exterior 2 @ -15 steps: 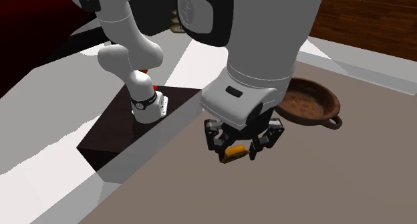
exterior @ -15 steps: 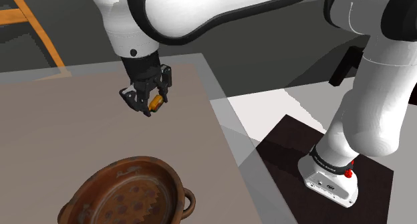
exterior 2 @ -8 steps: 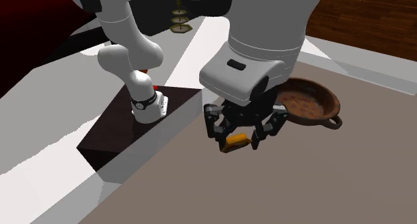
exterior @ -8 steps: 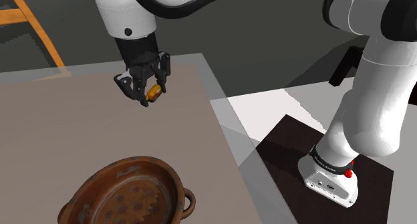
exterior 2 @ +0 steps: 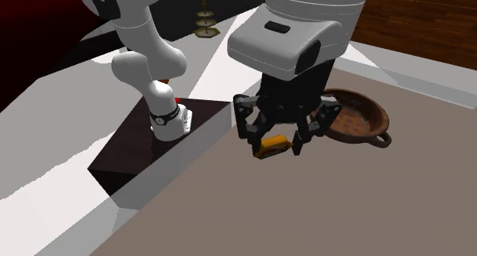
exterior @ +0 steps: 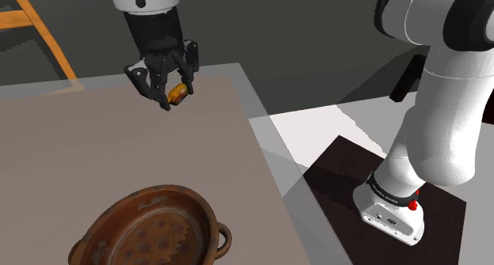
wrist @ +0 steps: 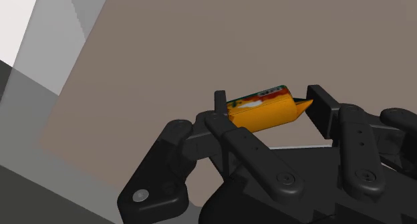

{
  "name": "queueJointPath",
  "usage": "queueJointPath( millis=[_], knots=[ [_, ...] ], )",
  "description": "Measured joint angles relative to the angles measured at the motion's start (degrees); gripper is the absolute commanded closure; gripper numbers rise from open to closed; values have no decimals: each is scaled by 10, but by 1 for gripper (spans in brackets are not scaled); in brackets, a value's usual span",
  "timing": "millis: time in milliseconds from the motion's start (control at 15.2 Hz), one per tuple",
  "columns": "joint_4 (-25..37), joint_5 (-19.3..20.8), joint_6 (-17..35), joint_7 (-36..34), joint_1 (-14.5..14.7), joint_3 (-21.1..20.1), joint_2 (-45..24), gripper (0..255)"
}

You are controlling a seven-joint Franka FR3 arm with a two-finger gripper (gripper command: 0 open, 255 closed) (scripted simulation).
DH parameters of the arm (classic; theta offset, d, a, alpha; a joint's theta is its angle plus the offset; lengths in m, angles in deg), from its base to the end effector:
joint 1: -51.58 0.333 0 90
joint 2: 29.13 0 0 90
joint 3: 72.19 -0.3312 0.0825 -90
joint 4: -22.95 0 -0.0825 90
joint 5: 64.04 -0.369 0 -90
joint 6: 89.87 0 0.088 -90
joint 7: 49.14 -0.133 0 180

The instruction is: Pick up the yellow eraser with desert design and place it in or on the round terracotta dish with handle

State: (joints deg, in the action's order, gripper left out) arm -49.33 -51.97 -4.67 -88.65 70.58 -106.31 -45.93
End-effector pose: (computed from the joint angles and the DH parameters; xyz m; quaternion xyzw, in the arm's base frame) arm 0.4328 0.4340 0.6004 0.9945 0.1015 0.0098 0.0238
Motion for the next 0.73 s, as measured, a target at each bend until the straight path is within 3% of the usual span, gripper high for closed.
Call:
queueJointPath(
  millis=[330, 726],
  knots=[
    [66, 14, -47, -8, 21, -2, -22, 255],
    [69, 21, -51, -77, 75, -21, -29, 255]
  ],
)
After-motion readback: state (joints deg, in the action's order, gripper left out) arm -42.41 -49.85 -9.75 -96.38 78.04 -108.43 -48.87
